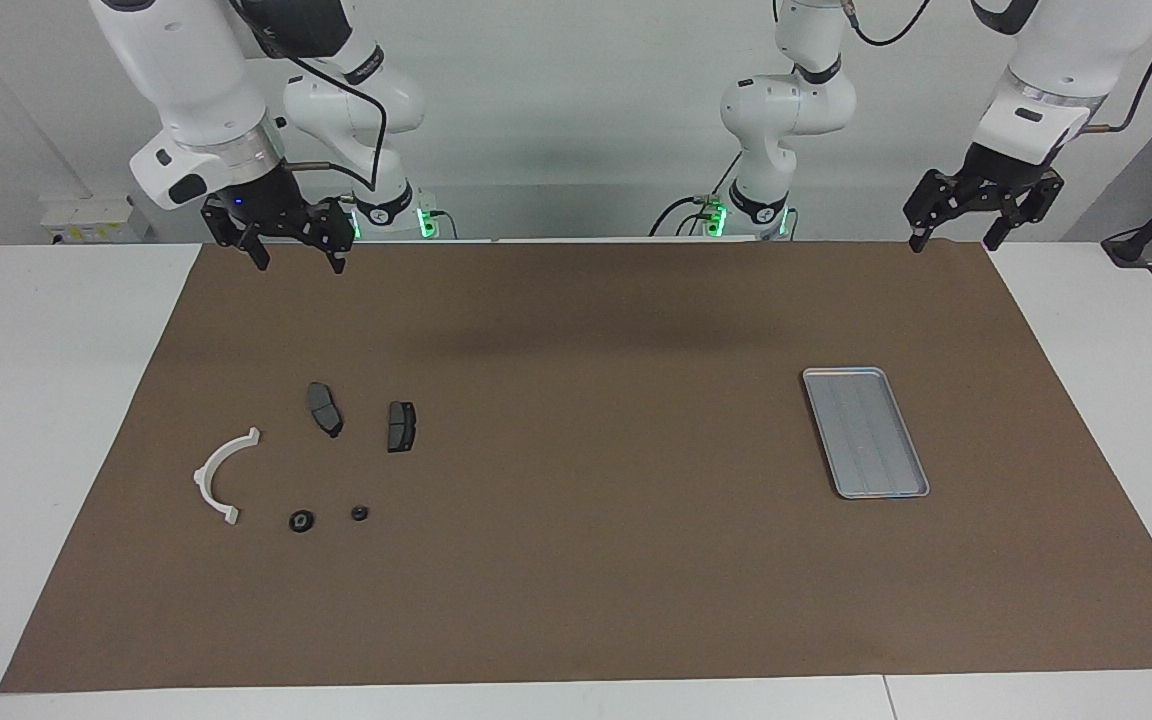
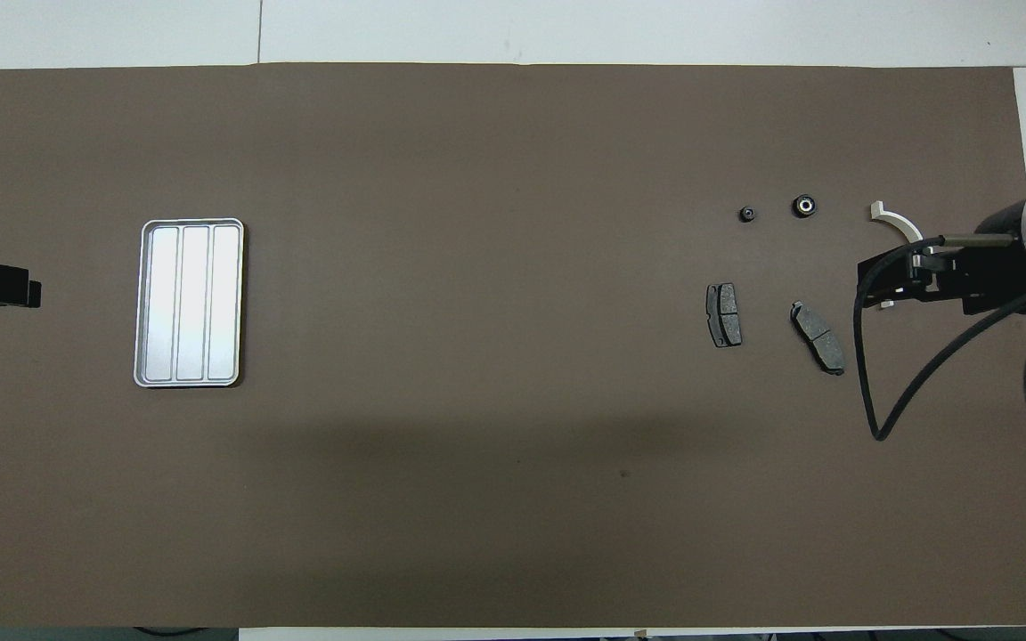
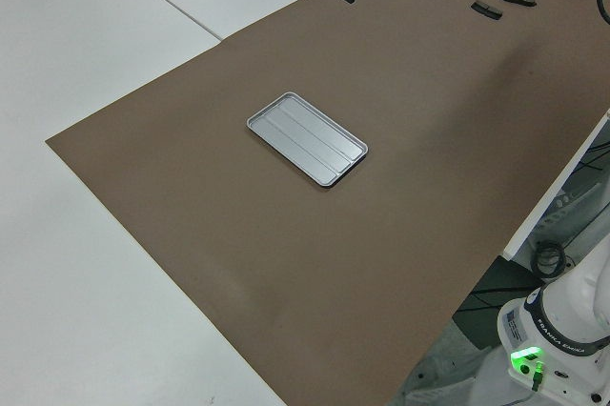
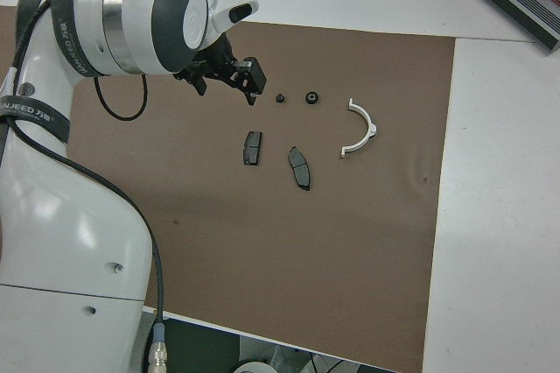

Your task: Place bearing gear from tray to pile

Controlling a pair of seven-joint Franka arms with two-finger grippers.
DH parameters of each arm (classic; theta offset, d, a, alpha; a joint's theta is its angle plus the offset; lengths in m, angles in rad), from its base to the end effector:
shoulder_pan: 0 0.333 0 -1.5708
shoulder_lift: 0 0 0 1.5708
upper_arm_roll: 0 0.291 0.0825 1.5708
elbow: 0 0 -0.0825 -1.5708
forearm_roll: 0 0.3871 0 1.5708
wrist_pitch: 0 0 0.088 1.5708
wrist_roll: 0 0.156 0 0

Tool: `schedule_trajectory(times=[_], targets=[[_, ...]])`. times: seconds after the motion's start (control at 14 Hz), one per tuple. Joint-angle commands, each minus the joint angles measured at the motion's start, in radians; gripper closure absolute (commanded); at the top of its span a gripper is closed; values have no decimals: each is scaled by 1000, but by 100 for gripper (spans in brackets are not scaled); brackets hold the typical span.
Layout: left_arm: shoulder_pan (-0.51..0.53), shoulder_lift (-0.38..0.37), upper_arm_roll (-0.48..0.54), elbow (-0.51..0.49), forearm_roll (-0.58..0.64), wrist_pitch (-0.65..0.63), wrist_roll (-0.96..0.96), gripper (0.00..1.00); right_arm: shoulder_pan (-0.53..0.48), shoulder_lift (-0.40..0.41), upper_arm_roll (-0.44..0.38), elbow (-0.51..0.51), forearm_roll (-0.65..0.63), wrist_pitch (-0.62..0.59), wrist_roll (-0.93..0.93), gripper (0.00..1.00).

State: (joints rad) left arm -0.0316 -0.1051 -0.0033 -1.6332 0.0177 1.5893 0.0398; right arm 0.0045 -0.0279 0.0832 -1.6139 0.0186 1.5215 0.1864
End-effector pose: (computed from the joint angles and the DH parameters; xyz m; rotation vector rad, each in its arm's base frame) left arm 0.5319 -0.0159 0.5797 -3.1198 0.1162 -0.0955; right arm 0.5381 0.0508 0.5414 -3.1288 0.1542 0.1037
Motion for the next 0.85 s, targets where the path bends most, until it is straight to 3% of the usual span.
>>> schedule_trajectory(times=[0.0, 0.78], targets=[[12, -36, -7, -37, -13, -5, 8, 0, -17, -9, 13, -17, 7, 12, -30, 0], [12, -36, -7, -37, -13, -5, 8, 0, -21, -7, 13, -18, -6, 35, -25, 0]])
